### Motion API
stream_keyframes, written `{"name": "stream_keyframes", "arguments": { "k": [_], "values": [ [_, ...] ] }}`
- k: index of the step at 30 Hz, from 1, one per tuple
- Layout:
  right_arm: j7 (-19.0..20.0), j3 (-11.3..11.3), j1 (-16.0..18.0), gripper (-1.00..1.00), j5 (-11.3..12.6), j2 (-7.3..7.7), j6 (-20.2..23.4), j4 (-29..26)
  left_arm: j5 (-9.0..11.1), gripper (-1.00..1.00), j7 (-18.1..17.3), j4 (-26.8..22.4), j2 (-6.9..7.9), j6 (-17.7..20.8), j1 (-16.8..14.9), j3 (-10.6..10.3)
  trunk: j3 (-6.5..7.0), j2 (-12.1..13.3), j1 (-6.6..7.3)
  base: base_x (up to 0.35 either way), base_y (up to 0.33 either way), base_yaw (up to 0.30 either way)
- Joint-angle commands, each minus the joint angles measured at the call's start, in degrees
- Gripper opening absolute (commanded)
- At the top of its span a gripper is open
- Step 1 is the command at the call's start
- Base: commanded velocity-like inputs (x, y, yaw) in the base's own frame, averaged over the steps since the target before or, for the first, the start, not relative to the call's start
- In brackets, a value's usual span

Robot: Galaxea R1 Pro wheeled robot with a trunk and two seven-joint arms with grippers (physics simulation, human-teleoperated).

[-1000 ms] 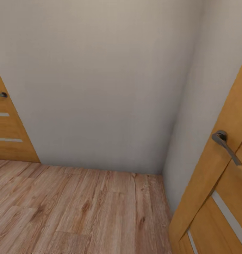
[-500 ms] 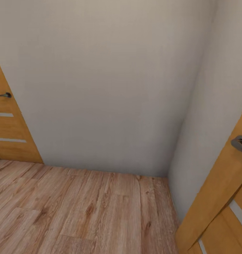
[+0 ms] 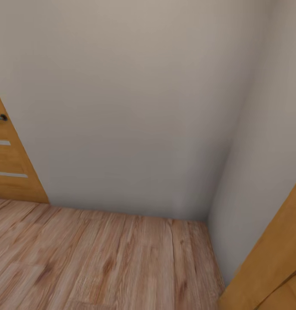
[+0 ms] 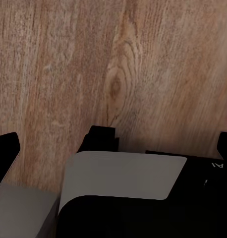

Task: Move the two storage containers from the living room to the garage. In the garage, place one container on the floor and stack the other container on top of it (either order is fine).

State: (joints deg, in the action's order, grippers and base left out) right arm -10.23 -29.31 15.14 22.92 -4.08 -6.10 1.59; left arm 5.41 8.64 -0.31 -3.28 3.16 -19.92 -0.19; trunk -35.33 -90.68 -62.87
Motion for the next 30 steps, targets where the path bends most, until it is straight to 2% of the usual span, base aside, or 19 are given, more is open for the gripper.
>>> {"name": "stream_keyframes", "arguments": {
  "k": [1, 5, 10, 30],
  "values": [
    [-0.05, -0.48, 0.06, 1.00, 0.54, -0.05, -0.31, 0.17, 0.56, 1.00, 0.15, -0.04, -0.01, 0.18, -0.03, -0.07, -0.05, -0.02, -0.03, 0.319, 0.000, 0.000],
    [-0.11, -0.48, 0.06, 1.00, 0.54, -0.05, -0.31, 0.17, 0.56, 1.00, 0.15, -0.04, -0.03, 0.18, -0.03, -0.07, -0.05, -0.02, -0.03, 0.320, 0.000, 0.022],
    [-0.14, -0.48, 0.07, 1.00, 0.54, -0.05, -0.39, 0.17, 0.56, 1.00, 0.15, -0.04, -0.03, 0.18, -0.03, -0.07, -0.05, -0.02, -0.03, 0.241, 0.000, 0.198],
    [-0.14, -0.48, 0.08, 1.00, 0.45, -0.05, -0.35, 0.17, 0.56, 1.00, 0.22, -0.04, 0.01, 0.18, -0.03, -0.04, -0.05, -0.02, -0.03, 0.006, 0.000, 0.269]
  ]
}}
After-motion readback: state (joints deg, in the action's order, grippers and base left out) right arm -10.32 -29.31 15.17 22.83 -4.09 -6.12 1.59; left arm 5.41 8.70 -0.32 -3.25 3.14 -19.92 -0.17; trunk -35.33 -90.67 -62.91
